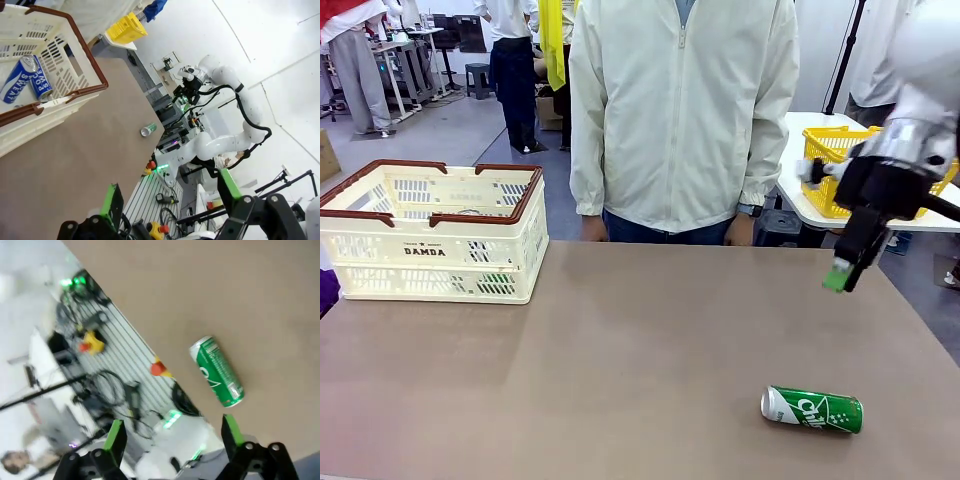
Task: Place the drinks into the Shopping basket.
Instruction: Pick up one drink and place it into the Shopping basket.
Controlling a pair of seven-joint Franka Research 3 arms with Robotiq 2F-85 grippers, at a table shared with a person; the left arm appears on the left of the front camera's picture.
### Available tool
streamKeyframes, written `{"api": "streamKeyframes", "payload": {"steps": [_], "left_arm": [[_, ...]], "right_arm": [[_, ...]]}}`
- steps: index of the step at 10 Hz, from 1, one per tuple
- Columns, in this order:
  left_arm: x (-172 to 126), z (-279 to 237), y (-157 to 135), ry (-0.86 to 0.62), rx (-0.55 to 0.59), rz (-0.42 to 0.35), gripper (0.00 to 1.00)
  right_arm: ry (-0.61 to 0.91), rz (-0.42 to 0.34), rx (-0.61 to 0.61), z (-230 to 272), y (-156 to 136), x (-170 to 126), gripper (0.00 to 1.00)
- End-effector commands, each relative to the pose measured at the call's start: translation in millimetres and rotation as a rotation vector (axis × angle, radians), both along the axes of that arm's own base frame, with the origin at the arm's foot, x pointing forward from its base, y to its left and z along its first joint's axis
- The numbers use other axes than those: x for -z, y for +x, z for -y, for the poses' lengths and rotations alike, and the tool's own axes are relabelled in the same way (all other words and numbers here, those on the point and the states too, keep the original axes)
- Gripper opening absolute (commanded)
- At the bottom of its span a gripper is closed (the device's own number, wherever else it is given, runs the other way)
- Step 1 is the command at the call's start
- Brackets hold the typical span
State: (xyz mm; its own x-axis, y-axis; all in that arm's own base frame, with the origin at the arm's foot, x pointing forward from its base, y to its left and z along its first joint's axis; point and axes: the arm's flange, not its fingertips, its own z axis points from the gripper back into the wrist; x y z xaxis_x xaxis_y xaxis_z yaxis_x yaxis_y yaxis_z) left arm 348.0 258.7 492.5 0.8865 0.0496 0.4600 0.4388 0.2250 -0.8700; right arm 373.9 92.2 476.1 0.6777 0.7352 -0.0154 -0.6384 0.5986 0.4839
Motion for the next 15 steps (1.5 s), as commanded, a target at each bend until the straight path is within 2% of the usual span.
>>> {"api": "streamKeyframes", "payload": {"steps": [1, 3, 4, 5, 8, 9, 10, 12, 15], "left_arm": [[-4.6, 1.0, -0.4, -0.015, -0.011, -0.004, 1.00], [-4.6, 1.0, -0.4, -0.015, -0.011, -0.004, 1.00], [-4.6, 1.0, -0.4, -0.015, -0.011, -0.004, 1.00], [-4.6, 1.0, -0.4, -0.015, -0.011, -0.004, 1.00], [-4.6, 1.0, -0.4, -0.015, -0.011, -0.004, 1.00], [-4.6, 1.0, -0.4, -0.015, -0.011, -0.004, 1.00], [-4.6, 1.0, -0.4, -0.015, -0.011, -0.004, 1.00], [-4.6, 1.0, -0.4, -0.015, -0.011, -0.004, 1.00], [-4.6, 1.0, -0.4, -0.015, -0.011, -0.004, 1.00]], "right_arm": [[0.107, 0.513, -0.457, -3.2, -34.6, 18.2, 1.00], [0.124, 0.567, -0.435, 1.5, -58.7, 32.1, 1.00], [0.080, 0.511, -0.394, 6.5, -65.3, 35.8, 1.00], [-0.011, 0.360, -0.326, -18.4, -38.0, 16.0, 1.00], [-0.011, 0.360, -0.326, -18.4, -38.0, 16.0, 1.00], [0.017, 0.407, -0.340, -12.9, -48.8, 25.4, 1.00], [-0.029, 0.427, -0.412, -32.5, -64.7, 42.6, 1.00], [-0.043, 0.427, -0.483, -36.4, -95.6, 79.7, 1.00], [-0.097, 0.438, -0.580, -43.5, -115.0, 127.3, 1.00]]}}
